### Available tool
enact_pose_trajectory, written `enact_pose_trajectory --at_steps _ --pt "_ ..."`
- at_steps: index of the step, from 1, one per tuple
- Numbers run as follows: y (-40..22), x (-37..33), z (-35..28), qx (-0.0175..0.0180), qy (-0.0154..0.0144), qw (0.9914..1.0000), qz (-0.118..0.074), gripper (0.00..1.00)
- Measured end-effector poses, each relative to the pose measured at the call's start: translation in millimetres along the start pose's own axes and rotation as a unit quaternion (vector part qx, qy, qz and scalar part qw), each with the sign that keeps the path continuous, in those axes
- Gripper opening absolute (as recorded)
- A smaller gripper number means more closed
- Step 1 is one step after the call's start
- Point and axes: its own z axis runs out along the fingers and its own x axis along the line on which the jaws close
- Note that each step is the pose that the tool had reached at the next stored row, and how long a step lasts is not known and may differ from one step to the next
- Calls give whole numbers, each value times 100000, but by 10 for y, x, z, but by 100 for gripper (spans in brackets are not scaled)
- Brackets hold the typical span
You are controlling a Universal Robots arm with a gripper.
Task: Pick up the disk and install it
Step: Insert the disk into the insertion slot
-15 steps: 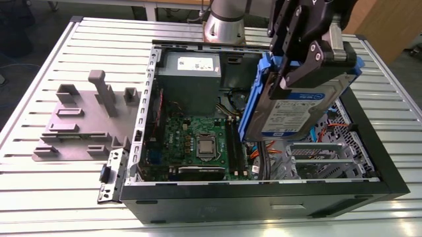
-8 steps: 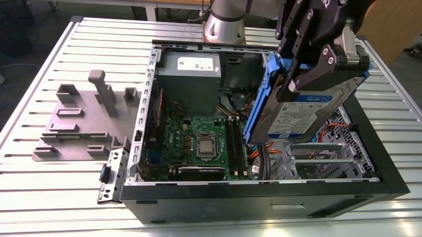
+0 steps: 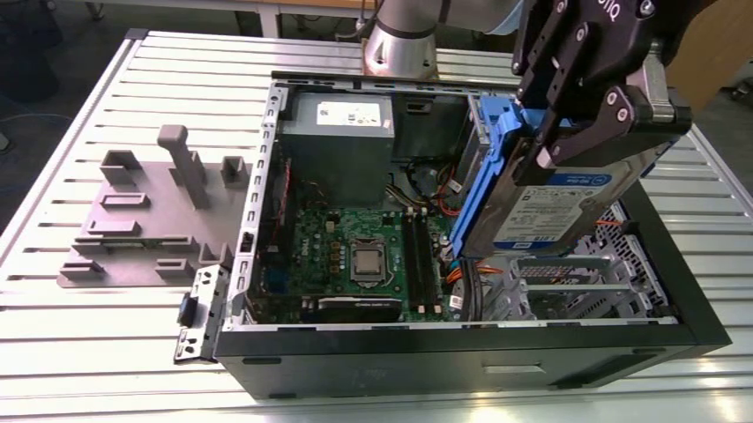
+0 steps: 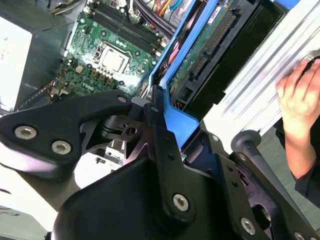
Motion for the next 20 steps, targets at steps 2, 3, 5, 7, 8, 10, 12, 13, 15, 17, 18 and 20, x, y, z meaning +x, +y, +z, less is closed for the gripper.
enact_pose_trajectory --at_steps 2,3,5,7,8,10,12,13,15,17,18,20 --pt "0 1 0 3 50 100000 -1 36" --pt "0 0 -1 3 62 100000 0 36" --pt "0 0 0 5 63 100000 -1 36" --pt "0 0 0 5 65 100000 0 36" --pt "0 0 0 3 66 100000 0 36" --pt "0 0 0 3 72 100000 0 36" --pt "0 0 0 2 75 100000 -2 36" --pt "-1 0 0 3 74 100000 4 36" --pt "-13 0 1 4 71 100000 0 36" --pt "-42 0 3 3 79 100000 2 36" --pt "-61 0 6 5 80 100000 2 36" --pt "-98 1 13 3 75 100000 1 36"
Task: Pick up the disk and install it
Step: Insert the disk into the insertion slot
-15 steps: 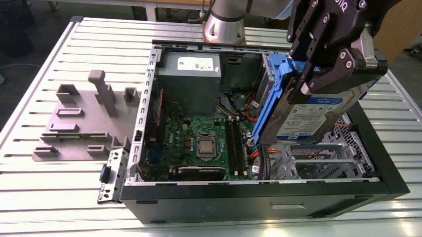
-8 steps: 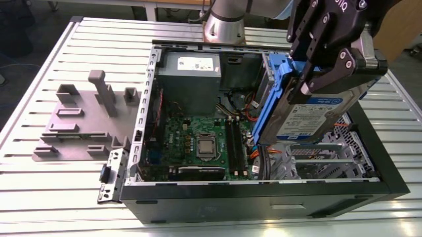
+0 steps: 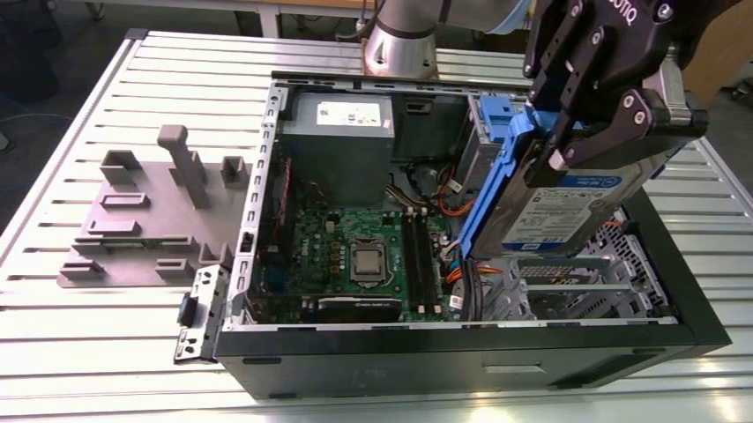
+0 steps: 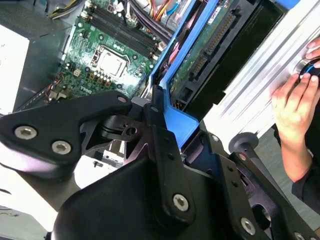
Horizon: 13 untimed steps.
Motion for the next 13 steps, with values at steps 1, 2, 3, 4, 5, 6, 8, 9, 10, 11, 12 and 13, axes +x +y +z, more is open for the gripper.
enact_pose_trajectory --at_steps 1,2,3,4,5,6,8,9,10,11,12,13 --pt "-20 0 4 2 -2 100000 -2 36" --pt "-42 0 7 0 1 100000 0 36" --pt "-66 1 10 1 2 100000 1 36" --pt "-90 1 14 2 -4 100000 1 36" --pt "-115 1 18 0 0 100000 0 36" --pt "-132 1 21 -1 0 100000 -2 36" --pt "-158 2 30 0 -4 100000 -2 36" --pt "-172 3 33 1 -1 100000 2 36" --pt "-185 3 37 -1 3 100000 -2 36" --pt "-198 4 40 -2 2 100000 -2 36" --pt "-216 5 44 -8 3 100000 0 36" --pt "-236 6 47 -20 1 100000 -1 36"
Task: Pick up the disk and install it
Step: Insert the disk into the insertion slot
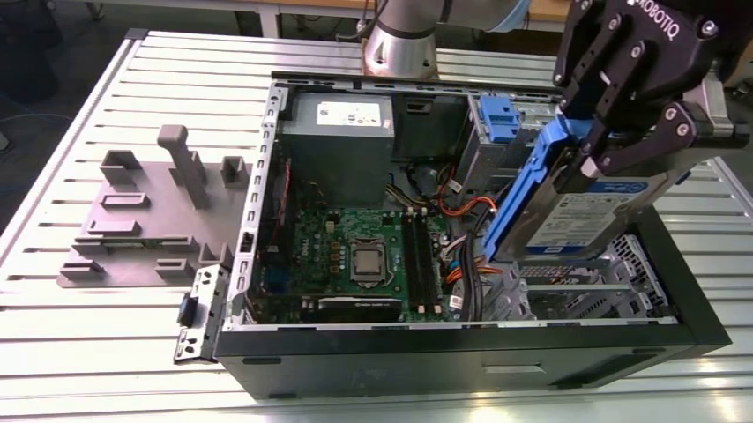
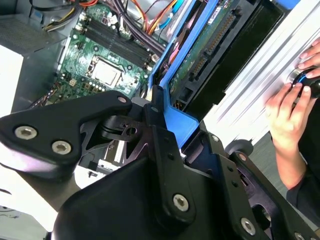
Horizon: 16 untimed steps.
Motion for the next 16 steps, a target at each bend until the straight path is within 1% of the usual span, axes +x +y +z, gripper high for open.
enact_pose_trajectory --at_steps 5,8,16 --pt "-115 3 14 -98 -1 100000 1 36" --pt "-169 4 22 -138 -3 100000 -1 36" --pt "-178 5 26 -140 -3 100000 1 36"
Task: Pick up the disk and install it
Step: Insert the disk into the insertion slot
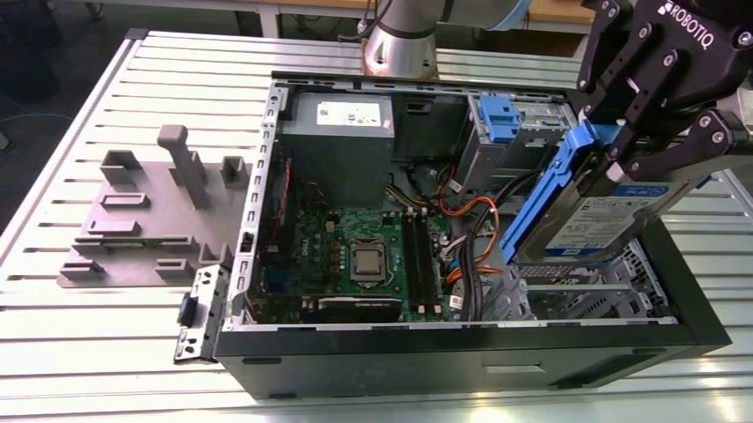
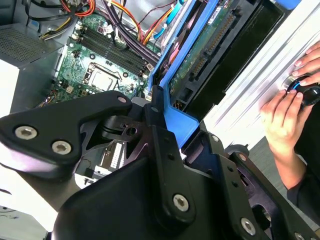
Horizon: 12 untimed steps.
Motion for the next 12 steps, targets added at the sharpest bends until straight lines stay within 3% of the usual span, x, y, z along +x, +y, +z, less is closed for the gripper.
enact_pose_trajectory --at_steps 8,12 --pt "-7 21 5 -6 5 100000 -6 36" --pt "-50 37 22 -33 0 100000 10 36"
